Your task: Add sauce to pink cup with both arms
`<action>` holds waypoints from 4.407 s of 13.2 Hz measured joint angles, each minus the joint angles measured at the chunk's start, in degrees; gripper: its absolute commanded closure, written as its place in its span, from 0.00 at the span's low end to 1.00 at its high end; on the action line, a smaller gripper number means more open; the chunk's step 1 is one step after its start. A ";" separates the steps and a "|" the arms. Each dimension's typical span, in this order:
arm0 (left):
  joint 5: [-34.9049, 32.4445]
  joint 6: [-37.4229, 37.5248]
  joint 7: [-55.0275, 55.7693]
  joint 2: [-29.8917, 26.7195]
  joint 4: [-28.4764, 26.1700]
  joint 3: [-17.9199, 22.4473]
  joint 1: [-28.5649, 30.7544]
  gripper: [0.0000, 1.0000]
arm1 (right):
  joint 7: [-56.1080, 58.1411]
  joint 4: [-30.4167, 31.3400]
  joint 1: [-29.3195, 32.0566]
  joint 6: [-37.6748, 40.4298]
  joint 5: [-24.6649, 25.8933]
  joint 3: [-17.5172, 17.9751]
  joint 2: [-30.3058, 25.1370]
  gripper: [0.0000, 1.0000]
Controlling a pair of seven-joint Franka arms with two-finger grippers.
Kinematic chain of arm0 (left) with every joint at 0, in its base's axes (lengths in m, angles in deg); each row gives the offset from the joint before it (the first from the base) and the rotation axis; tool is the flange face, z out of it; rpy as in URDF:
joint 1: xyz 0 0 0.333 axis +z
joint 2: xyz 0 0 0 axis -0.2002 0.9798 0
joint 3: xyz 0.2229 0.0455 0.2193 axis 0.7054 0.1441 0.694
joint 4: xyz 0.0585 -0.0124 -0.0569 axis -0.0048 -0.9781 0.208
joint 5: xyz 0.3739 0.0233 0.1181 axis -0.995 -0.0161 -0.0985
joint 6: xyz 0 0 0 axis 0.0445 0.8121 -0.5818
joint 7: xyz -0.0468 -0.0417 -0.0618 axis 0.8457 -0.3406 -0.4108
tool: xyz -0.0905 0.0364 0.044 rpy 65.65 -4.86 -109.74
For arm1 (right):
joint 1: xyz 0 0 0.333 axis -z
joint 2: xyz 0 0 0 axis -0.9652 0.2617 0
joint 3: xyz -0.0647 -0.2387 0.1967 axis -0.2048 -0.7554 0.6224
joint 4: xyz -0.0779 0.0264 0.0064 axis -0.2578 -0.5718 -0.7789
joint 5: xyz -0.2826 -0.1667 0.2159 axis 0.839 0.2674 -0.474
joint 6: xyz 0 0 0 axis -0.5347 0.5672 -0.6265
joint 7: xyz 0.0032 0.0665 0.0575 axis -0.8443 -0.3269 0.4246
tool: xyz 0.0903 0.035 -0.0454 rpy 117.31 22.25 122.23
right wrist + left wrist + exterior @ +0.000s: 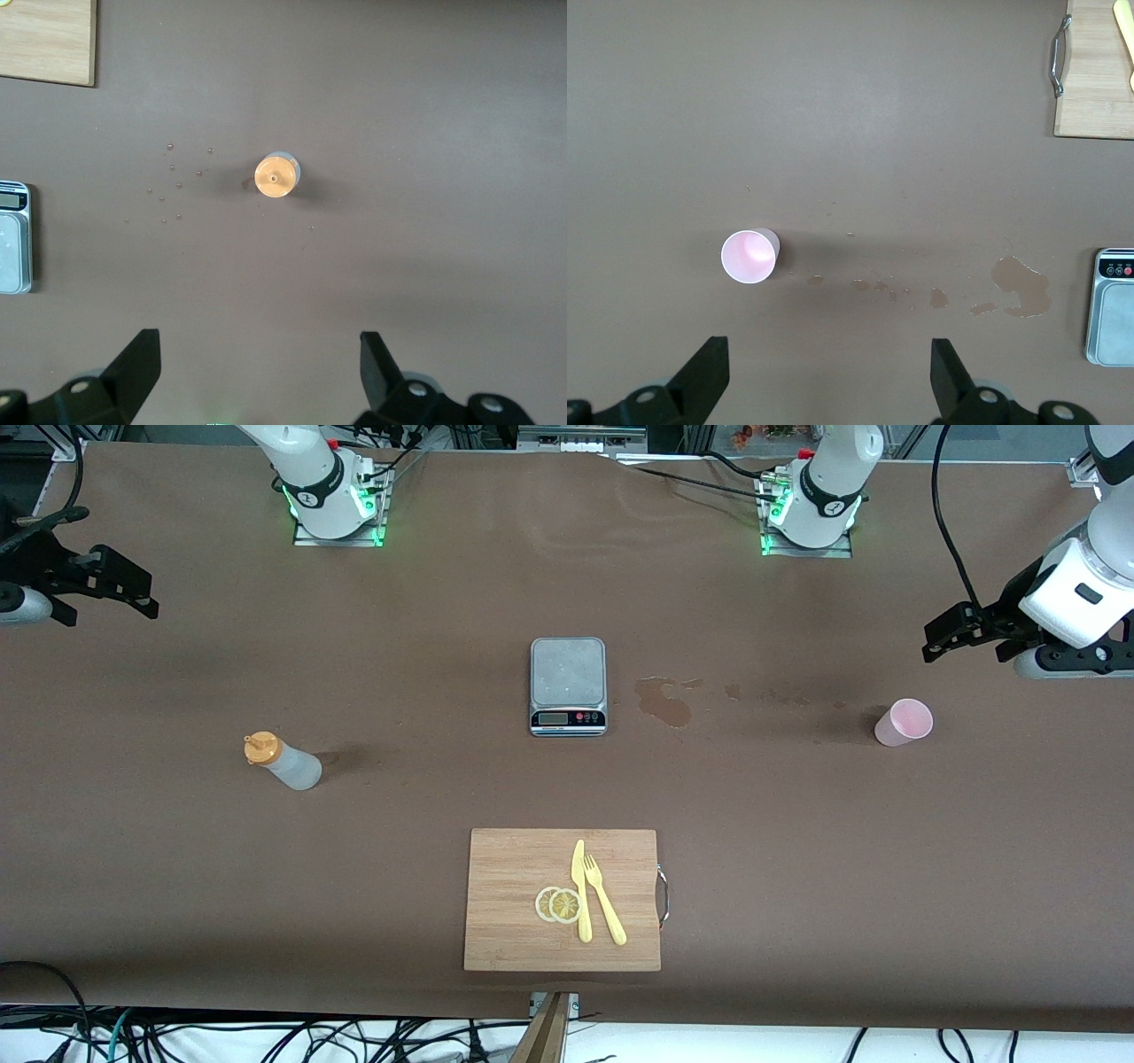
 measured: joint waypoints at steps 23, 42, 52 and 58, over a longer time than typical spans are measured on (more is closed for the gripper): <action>0.00 -0.25 0.00 0.03 0.00 0.00 0.00 0.00 | -0.01 0.00 0.00 0.00 0.00 0.01 0.00 0.00; -2.58 -24.18 -14.66 19.53 -15.82 0.21 18.86 0.00 | -0.01 -0.03 0.02 0.00 0.00 0.01 0.00 0.00; -2.58 -38.83 -18.21 19.36 -27.67 -0.60 19.82 1.00 | -0.01 -0.03 0.08 0.00 0.00 -0.15 0.00 0.00; -2.55 -29.31 -17.35 18.56 -20.89 -5.47 20.01 1.00 | -0.03 -0.03 0.19 0.00 0.00 -0.87 0.00 0.00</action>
